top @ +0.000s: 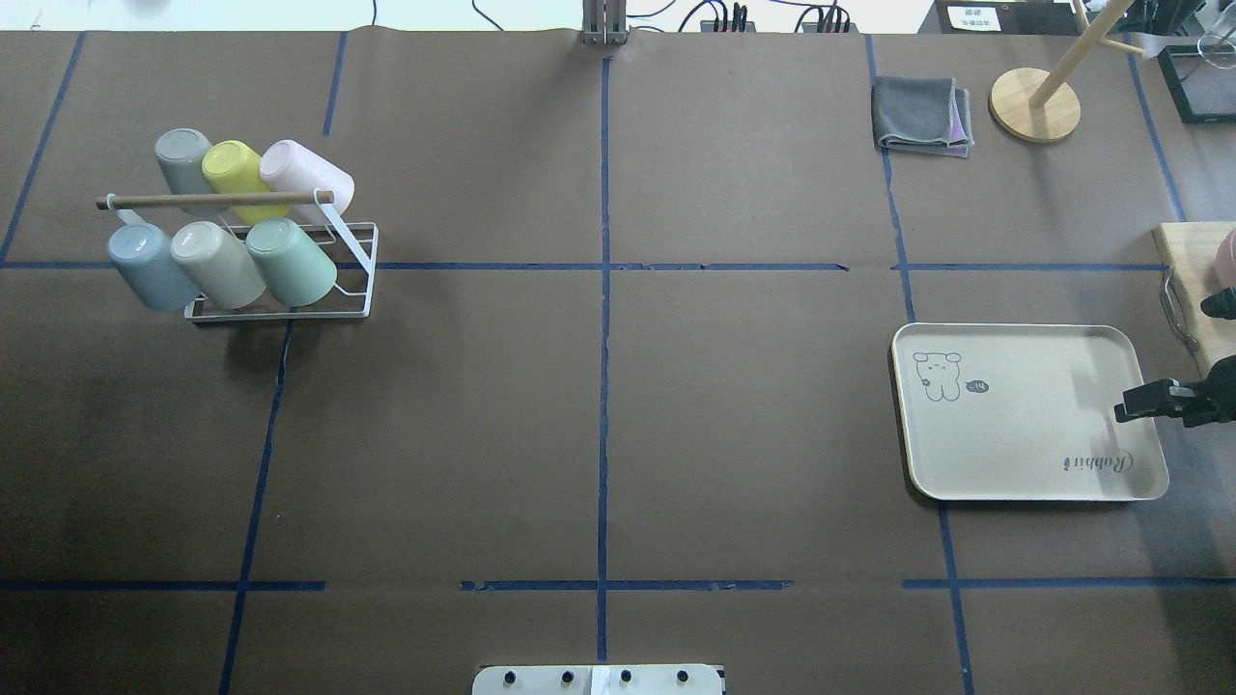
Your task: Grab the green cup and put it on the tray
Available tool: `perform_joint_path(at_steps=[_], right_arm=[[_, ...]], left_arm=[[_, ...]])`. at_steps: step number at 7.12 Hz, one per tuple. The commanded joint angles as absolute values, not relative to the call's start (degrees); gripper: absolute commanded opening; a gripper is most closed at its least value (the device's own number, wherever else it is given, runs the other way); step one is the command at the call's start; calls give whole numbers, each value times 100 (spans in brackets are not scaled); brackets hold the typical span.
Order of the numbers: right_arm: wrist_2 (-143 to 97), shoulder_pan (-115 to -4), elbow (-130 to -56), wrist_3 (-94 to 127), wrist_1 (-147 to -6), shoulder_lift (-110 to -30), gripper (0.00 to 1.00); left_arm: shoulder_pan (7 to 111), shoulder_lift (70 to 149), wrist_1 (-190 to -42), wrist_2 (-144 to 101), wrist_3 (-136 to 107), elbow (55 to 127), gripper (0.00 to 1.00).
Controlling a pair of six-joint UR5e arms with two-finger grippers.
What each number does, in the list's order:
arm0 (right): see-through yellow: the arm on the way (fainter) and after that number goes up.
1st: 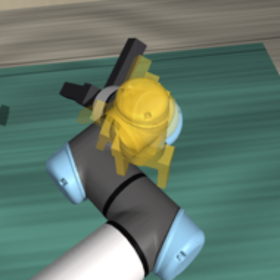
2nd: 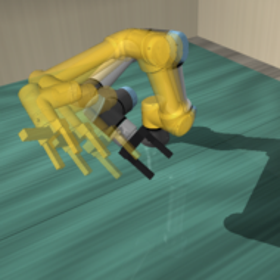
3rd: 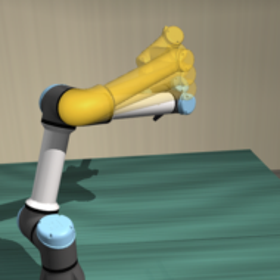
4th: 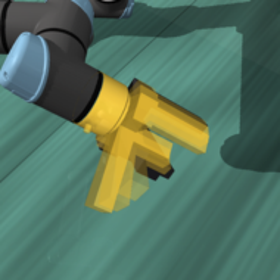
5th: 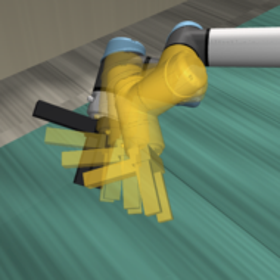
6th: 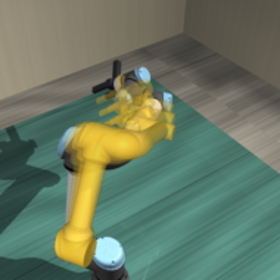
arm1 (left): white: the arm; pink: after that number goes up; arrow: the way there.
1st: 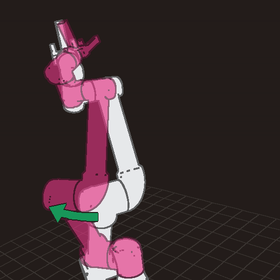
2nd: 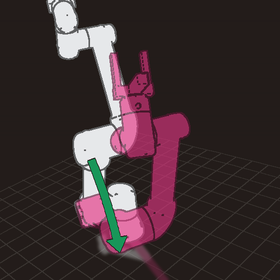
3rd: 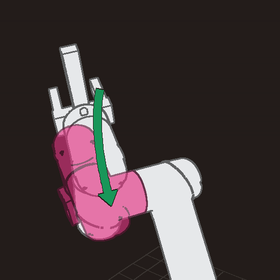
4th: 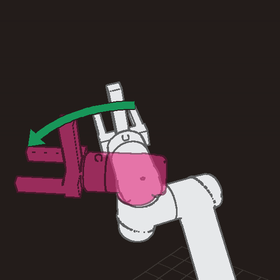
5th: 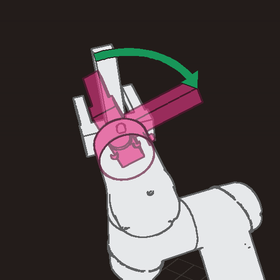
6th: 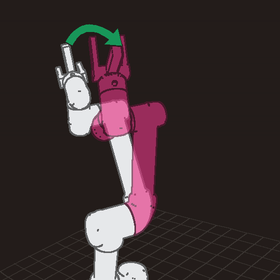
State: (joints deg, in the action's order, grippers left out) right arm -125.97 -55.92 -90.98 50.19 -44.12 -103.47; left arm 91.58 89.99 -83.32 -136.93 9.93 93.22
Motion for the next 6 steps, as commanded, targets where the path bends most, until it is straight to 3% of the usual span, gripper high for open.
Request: perform_joint_path(at_steps=[1,4,5,6], right_arm=[[-12568,-5590,-9088,5019,-4412,-10345,71],[-12560,-5590,-9044,5019,-4412,-10354,70],[-12560,-5590,-9044,5019,-4412,-10354,66],[-12568,-5590,-9053,5019,-4412,-10354,55]], left_arm=[[9158,9000,-8332,-13693,993,9334,100],[9158,9009,-8332,-13693,993,9334,100],[9158,9009,-8332,-13693,1002,9334,100],[9158,9009,-8332,-13693,1002,9334,100]])
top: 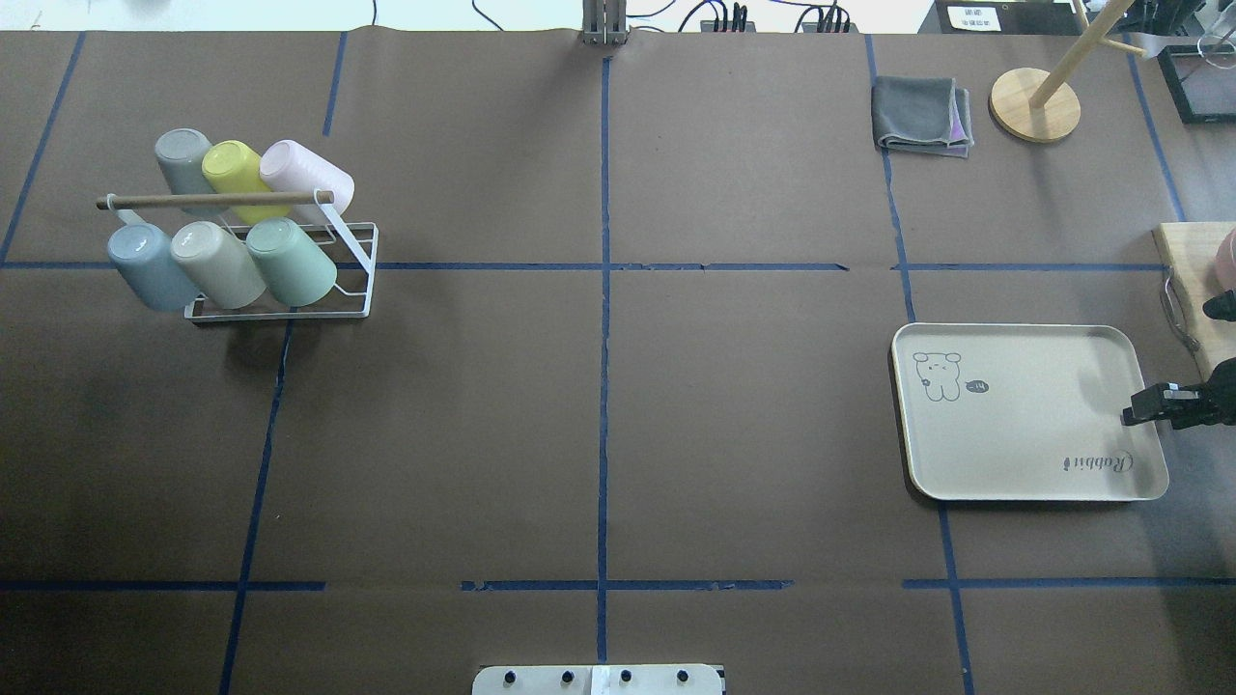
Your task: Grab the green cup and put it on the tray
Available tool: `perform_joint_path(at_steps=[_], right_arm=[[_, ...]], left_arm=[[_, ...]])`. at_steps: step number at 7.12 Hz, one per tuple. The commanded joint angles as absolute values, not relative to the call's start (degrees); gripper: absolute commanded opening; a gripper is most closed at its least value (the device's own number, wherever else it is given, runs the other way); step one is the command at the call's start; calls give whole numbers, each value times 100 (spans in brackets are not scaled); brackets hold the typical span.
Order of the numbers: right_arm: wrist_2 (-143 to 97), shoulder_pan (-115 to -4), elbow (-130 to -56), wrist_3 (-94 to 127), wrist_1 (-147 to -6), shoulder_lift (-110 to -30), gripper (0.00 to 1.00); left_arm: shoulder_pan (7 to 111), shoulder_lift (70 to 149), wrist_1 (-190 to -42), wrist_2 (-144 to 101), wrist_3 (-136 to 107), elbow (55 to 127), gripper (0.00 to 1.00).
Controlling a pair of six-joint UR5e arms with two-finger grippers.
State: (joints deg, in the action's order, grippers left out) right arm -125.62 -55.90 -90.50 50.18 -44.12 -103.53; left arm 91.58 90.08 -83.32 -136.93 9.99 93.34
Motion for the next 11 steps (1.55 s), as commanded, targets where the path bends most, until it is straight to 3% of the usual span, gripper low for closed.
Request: perform_joint_path(at_steps=[1,4,11], right_arm=[[-12568,-5590,-9053,5019,-4412,-10362,39],[-12568,-5599,-9070,5001,-4403,-10371,0],[-13530,-6176,-9773,5001,-4386,-10433,0]], left_arm=[[9150,9009,-8332,-13693,1002,9334,100],[9158,9009,-8332,-13693,1002,9334,100],[9158,9000,-8332,-13693,993,9351,100]])
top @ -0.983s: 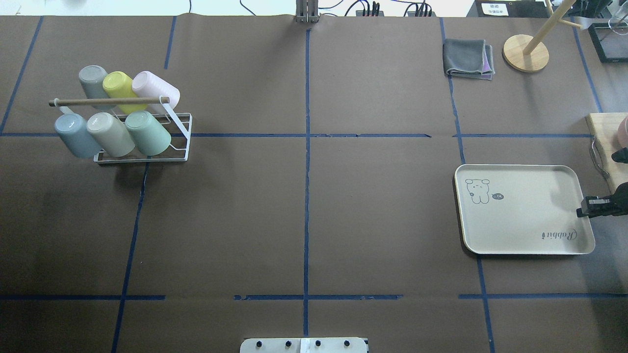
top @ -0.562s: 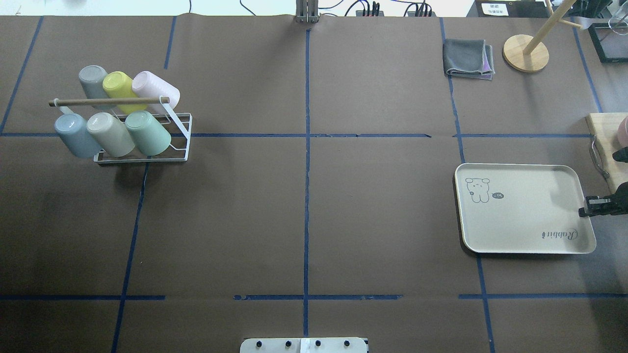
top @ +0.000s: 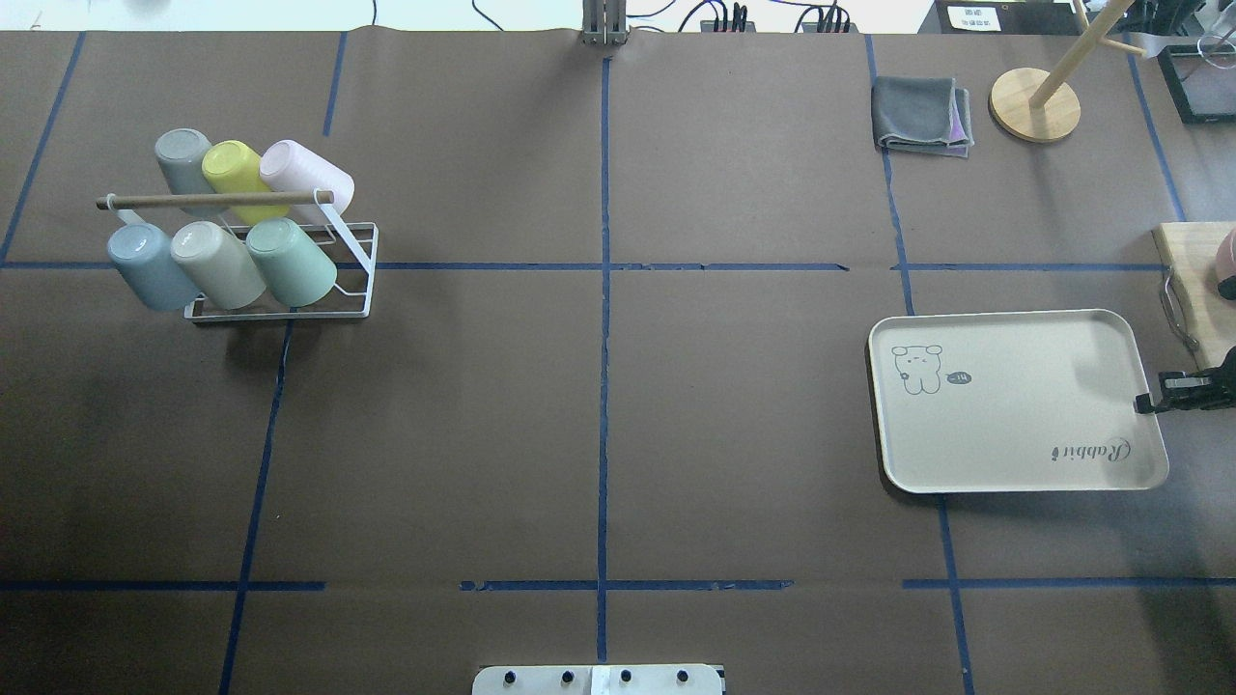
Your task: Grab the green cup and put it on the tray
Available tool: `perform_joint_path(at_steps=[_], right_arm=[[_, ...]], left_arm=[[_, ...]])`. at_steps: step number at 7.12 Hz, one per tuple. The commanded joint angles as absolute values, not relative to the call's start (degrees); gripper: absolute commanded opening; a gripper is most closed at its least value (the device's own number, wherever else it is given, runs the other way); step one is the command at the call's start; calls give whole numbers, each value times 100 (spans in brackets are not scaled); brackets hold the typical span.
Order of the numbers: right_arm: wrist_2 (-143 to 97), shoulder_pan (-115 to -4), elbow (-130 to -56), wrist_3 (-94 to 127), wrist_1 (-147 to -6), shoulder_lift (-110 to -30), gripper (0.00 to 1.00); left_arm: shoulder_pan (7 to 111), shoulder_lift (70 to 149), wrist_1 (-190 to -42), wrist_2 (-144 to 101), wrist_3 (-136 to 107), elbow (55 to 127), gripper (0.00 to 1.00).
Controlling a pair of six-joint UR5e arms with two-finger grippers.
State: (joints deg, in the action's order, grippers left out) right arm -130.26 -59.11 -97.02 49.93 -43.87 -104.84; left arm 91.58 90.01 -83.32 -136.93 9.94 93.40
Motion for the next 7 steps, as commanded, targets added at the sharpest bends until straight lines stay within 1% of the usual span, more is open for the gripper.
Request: perform_joint_path(at_steps=[1,3,4,5,7], right_arm=[[-14022,-6440,-9791,5010,-4386,-10311,0],[-14431,-6539,-9808,5071,-4412,-9890,0],[-14562,-6530,-9800,5733,-4438,-9366,0],[-14494,-6356,-9817,6392,-4430,-8969,0],[-13524,-5559,-10009,6844,-4456,-8606,0]], left_arm=[[9158,9000,-8332,-13693,993,9360,100],[9158,9000,-8332,-13693,993,9360,100],[9158,9000,-8332,-13693,993,9352,100],[9158,9000,-8332,-13693,993,9352,100],[9150,9009,-8332,-13693,993,9343,100]])
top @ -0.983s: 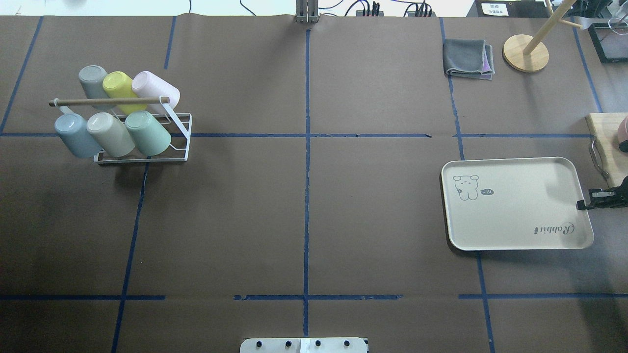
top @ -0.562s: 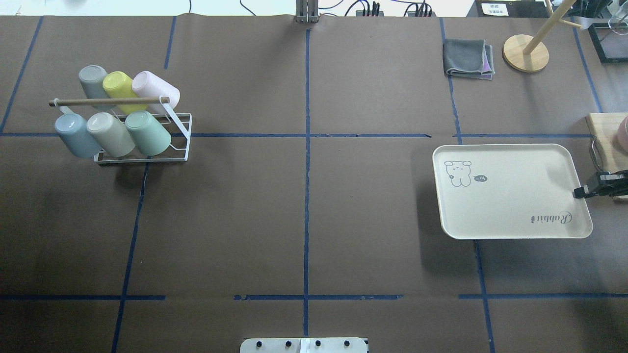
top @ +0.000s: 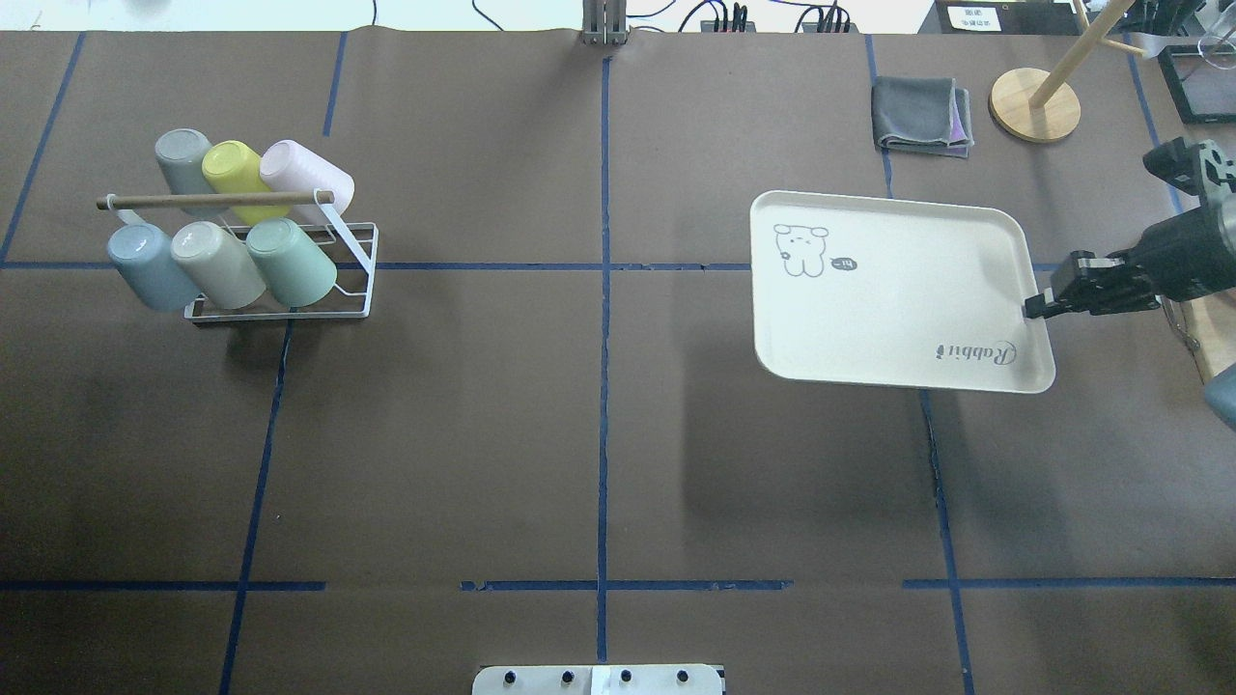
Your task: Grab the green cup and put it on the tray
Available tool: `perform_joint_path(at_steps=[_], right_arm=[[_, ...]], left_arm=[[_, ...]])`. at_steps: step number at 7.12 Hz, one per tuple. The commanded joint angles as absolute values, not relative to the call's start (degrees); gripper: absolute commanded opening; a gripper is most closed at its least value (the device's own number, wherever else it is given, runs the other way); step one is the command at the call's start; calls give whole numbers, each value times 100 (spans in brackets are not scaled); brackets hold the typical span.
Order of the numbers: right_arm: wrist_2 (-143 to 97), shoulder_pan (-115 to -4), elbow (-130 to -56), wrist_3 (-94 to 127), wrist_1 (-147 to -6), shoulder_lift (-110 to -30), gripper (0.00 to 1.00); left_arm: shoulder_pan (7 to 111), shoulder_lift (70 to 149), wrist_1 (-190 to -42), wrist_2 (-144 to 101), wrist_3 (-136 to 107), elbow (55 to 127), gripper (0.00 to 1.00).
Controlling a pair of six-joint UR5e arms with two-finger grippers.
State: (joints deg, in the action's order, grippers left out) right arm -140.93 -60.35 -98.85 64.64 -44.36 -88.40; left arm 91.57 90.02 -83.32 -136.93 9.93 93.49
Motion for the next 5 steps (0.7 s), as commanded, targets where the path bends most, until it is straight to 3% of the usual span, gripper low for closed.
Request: perform_joint_path(at_steps=[1,3,5], right_arm=[[-12996,-5146,-10141,7160,-4465,-8570,0],[-12055,-4302,-10633,7584,-5338,-8256,0],[-11411,-3580,-10574,7681,-6000,-7588,0]], left_arm=[[9158,9009,-8332,-13693,993,9343,100],[9158,9000,-8332,-13693,993,9334,100],[9158,9000,-8332,-13693,1002,9290,100]])
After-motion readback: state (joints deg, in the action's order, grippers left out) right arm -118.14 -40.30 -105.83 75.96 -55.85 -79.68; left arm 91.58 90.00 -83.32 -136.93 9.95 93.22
